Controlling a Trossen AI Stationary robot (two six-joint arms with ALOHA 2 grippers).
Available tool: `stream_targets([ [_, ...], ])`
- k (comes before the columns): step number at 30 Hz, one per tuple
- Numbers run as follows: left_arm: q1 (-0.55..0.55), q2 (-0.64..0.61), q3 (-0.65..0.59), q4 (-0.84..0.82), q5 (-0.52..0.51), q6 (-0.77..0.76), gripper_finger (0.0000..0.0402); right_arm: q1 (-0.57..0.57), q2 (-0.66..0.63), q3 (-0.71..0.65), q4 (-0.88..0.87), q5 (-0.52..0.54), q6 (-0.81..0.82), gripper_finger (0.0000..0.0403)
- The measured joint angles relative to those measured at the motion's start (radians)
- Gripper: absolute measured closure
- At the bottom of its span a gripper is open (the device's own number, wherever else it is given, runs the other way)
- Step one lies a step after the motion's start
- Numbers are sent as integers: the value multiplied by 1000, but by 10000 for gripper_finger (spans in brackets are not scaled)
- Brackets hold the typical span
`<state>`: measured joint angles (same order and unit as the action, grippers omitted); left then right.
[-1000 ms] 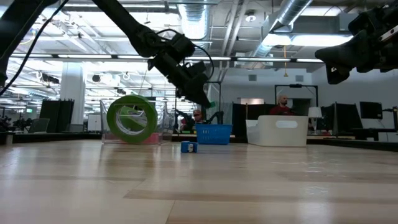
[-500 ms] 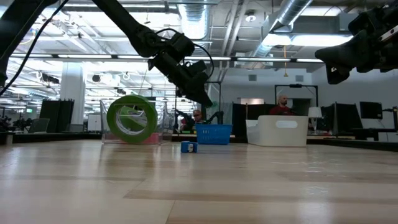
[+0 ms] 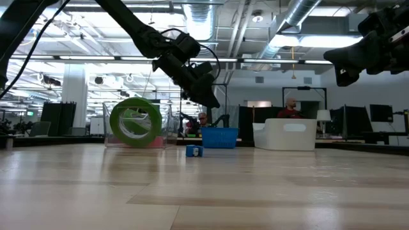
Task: Pick and place Stapler, Stapler remover, tape
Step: Put the blue stapler into the blue bin
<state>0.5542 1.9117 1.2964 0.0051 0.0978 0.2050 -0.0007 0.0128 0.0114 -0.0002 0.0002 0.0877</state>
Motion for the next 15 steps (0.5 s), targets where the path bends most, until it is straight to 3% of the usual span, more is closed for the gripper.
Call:
stream_targets([
  [10, -79, -55, 0, -54, 3, 0, 174, 0, 0, 0, 0, 0, 0, 403],
  [15, -111, -102, 0, -88, 75, 0, 175, 0, 0, 0, 0, 0, 0, 403],
])
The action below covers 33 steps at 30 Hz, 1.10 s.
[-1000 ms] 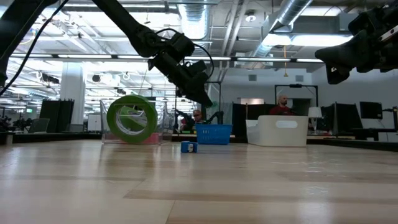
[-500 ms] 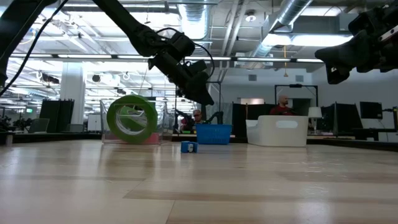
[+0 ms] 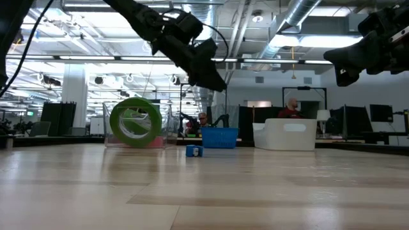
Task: Pick and place Stapler, Stapler remover, tape
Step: Put the blue stapler into the blue bin
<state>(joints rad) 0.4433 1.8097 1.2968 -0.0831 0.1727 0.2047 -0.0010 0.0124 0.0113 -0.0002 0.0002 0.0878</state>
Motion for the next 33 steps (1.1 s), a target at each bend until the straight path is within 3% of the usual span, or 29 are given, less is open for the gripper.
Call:
stream_targets([
  [13, -159, -58, 0, -139, 15, -2, 175, 0, 0, 0, 0, 0, 0, 403],
  [18, -227, -57, 0, -189, -26, -4, 167, 0, 0, 0, 0, 0, 0, 403],
  [29, -293, -56, -47, -258, -31, -67, 56, 0, 0, 0, 0, 0, 0, 403],
  [33, -326, -55, -100, -260, -31, -91, 36, 0, 0, 0, 0, 0, 0, 403],
])
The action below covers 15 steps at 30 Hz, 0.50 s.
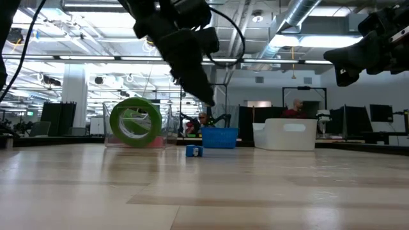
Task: Pick and place Stapler, Stapler remover, tape
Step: Put the blue stapler into the blue bin
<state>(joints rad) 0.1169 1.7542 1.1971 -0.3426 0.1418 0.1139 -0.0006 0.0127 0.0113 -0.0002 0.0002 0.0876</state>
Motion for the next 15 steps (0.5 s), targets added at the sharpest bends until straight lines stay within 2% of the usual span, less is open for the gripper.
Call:
stream_targets([
  [12, -118, 0, -124, 8, -4, -48, 32, 0, 0, 0, 0, 0, 0, 403],
  [15, -138, 0, -144, 10, -71, -48, 32, 0, 0, 0, 0, 0, 0, 403],
])
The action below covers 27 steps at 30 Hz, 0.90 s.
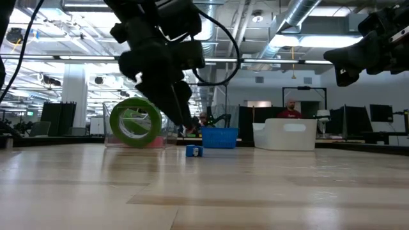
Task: Pick and place Stapler, Stapler remover, tape
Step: Put the blue stapler into the blue bin
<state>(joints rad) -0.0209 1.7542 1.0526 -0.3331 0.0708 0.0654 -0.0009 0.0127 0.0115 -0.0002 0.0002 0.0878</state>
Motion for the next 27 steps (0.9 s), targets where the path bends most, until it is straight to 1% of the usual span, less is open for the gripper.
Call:
stream_targets([
  [4, -25, 0, -18, 6, -90, 0, 32, 0, 0, 0, 0, 0, 0, 403],
  [7, -42, 0, -24, 7, -127, -3, 32, 0, 0, 0, 0, 0, 0, 403],
  [13, -52, 1, -24, 48, -105, -4, 32, 0, 0, 0, 0, 0, 0, 403],
  [18, -49, 1, -22, 44, -105, -4, 32, 0, 0, 0, 0, 0, 0, 403],
  [22, -45, 1, 6, 12, -105, -3, 34, 0, 0, 0, 0, 0, 0, 403],
  [27, -34, 1, 49, 0, -105, 1, 45, 0, 0, 0, 0, 0, 0, 403],
])
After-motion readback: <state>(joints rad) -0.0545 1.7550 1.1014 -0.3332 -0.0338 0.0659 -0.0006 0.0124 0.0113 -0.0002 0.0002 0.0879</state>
